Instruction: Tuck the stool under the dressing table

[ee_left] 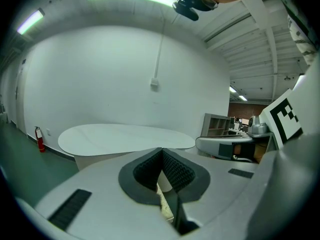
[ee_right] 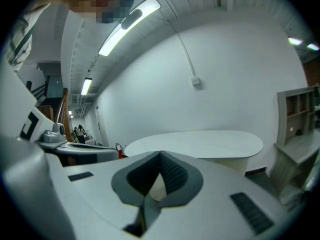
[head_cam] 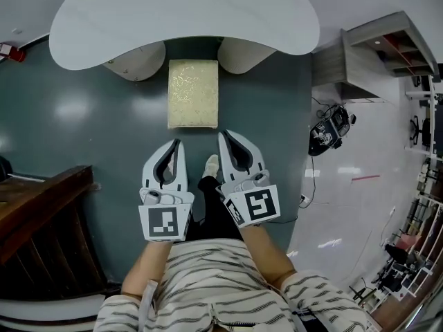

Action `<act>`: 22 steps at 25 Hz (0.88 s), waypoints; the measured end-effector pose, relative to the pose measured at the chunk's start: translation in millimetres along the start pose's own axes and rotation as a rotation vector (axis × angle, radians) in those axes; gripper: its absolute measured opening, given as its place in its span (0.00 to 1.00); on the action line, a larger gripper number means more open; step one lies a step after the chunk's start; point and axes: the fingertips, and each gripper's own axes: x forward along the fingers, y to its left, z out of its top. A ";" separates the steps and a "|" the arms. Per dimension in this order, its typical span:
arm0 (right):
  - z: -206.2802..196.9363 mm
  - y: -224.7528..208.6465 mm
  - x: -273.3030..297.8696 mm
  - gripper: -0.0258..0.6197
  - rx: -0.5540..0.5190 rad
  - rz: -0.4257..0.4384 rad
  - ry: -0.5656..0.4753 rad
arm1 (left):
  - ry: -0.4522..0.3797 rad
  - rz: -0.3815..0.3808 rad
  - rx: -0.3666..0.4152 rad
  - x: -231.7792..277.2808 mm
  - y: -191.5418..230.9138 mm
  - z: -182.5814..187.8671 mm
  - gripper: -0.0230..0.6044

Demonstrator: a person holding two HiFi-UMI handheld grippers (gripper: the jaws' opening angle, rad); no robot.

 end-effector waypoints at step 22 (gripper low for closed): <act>-104.3 -30.0 54.0 0.05 0.057 -0.026 0.103 | 0.089 0.060 -0.032 56.5 45.9 -103.8 0.05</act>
